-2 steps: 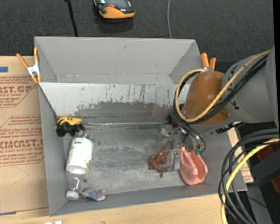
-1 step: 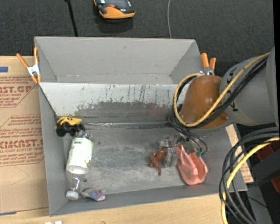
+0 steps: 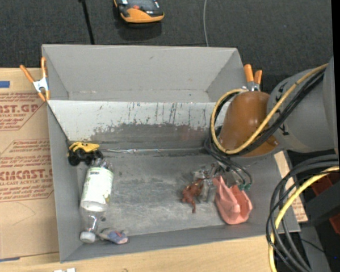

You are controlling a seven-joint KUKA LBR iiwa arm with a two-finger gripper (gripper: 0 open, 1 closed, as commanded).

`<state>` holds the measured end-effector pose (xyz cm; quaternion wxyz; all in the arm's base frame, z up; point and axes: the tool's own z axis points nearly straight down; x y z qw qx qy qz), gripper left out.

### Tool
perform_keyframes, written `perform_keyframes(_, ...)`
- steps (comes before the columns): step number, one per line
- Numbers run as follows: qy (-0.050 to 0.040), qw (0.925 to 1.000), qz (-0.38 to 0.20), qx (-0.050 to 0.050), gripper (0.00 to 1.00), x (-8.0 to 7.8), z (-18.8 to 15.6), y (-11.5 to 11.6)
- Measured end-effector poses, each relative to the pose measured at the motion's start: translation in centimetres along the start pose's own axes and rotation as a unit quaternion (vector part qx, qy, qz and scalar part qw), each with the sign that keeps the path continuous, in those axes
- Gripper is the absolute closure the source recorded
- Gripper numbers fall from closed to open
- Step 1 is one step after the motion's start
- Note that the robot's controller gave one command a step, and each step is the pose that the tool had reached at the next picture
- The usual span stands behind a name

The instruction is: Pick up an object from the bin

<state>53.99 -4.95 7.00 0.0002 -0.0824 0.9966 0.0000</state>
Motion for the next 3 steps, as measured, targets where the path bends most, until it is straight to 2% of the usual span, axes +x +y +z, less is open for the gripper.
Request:
perform_keyframes(1,-0.0004,1.0000,0.002,0.000,1.00,3.6,-12.8,0.8)
perform_keyframes(2,-0.0004,1.0000,0.002,0.000,1.00,3.6,-12.8,0.8)
perform_keyframes(3,0.0025,1.0000,0.000,-0.001,1.00,3.3,-17.6,0.1)
